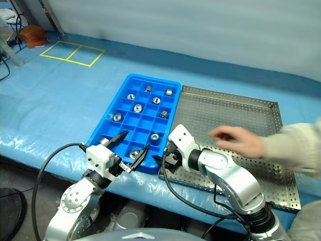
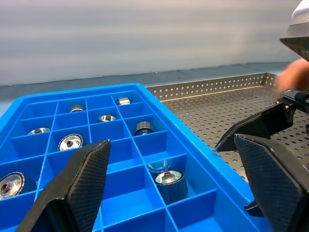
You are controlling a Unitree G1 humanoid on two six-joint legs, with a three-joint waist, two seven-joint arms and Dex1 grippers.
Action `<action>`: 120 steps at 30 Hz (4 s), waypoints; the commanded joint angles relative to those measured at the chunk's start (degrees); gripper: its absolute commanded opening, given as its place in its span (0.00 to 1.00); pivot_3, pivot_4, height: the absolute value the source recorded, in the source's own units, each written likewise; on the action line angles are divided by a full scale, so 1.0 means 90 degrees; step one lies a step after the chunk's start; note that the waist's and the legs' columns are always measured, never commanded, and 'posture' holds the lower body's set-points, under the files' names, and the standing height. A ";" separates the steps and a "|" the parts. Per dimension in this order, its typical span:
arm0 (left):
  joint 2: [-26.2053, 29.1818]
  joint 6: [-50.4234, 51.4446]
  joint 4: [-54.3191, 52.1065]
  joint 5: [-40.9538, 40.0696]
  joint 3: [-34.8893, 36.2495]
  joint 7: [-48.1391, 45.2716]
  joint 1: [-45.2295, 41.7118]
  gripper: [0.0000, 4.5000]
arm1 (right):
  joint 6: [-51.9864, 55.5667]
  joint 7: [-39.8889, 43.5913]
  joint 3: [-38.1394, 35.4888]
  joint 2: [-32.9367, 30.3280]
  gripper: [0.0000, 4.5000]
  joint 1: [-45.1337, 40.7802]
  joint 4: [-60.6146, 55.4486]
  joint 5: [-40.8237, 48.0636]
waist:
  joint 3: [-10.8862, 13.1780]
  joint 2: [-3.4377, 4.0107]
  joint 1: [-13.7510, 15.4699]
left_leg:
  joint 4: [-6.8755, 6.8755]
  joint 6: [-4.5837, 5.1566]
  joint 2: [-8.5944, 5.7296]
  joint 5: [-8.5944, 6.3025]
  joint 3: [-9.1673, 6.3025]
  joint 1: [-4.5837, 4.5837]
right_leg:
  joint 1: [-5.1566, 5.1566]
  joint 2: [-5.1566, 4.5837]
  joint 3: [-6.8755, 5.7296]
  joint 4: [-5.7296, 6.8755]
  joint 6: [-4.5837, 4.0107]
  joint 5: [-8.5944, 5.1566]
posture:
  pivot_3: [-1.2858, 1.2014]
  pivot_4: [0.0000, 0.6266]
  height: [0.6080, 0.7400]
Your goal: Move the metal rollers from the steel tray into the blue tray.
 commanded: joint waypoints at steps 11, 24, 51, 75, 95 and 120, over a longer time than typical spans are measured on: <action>0.0036 -0.0092 -0.0063 -0.0025 -0.0070 -0.0076 -0.0084 1.00 | -0.0021 -0.0020 -0.0071 -0.0043 0.99 -0.0048 -0.0276 0.0062 | 0.0000 0.0000 -0.0208 | 0.0002 0.0002 0.0000 0.0001 -0.0002 0.0001 | 0.0003 0.0000 0.0003 0.0001 0.0001 0.0001 | 0.65 0.24 1.00; 0.0033 -0.0057 -0.0039 -0.0044 -0.0056 -0.0119 -0.0170 1.00 | -0.0016 -0.0058 -0.0062 -0.0017 0.99 -0.0027 -0.0312 0.0078 | 0.0000 0.0000 -0.0368 | 0.0003 0.0003 -0.0001 0.0002 -0.0004 0.0003 | 0.0006 0.0000 0.0005 0.0002 0.0001 0.0001 | 0.65 0.24 1.00; 0.1084 0.3158 0.1731 -0.1075 -0.0544 -0.2240 -0.5094 1.00 | 0.0227 -0.1758 -0.1912 0.0305 0.99 0.2360 -0.2494 0.0204 | -0.0004 0.0004 -0.1742 | 0.0017 0.0015 -0.0007 0.0012 -0.0002 0.0031 | 0.0025 0.0006 0.0042 0.0022 0.0045 0.0027 | 0.49 0.24 1.00; 0.0951 0.1985 0.5946 0.0840 -0.2457 -0.4852 -0.7269 1.00 | -0.1533 -0.3648 -0.1426 -0.0260 0.99 0.3455 -0.2500 0.0923 | 0.0000 -0.0002 -0.2194 | -0.0014 0.0021 -0.0009 0.0010 0.0045 0.0105 | 0.0063 0.0008 0.0108 0.0014 0.0022 0.0010 | 0.44 0.24 1.00; 0.0836 0.1298 0.6539 0.1538 -0.2207 -0.5482 -0.7494 0.38 | -0.1817 -0.4208 -0.1175 -0.0559 1.00 0.3312 -0.2500 0.1260 | 0.0001 -0.0005 -0.2300 | -0.0015 0.0031 -0.0008 0.0004 0.0075 0.0107 | 0.0051 0.0013 0.0153 0.0012 0.0038 0.0019 | 0.46 0.24 1.00; 0.0711 0.4773 0.1407 0.0309 0.1431 -0.1234 -0.4999 0.38 | -0.0582 -0.2703 -0.1334 -0.0539 1.00 0.1590 -0.1883 0.1330 | 0.0005 -0.0013 -0.1793 | -0.0015 0.0036 -0.0009 0.0003 0.0091 0.0099 | 0.0034 0.0012 0.0172 0.0014 0.0089 0.0050 | 0.55 0.24 1.00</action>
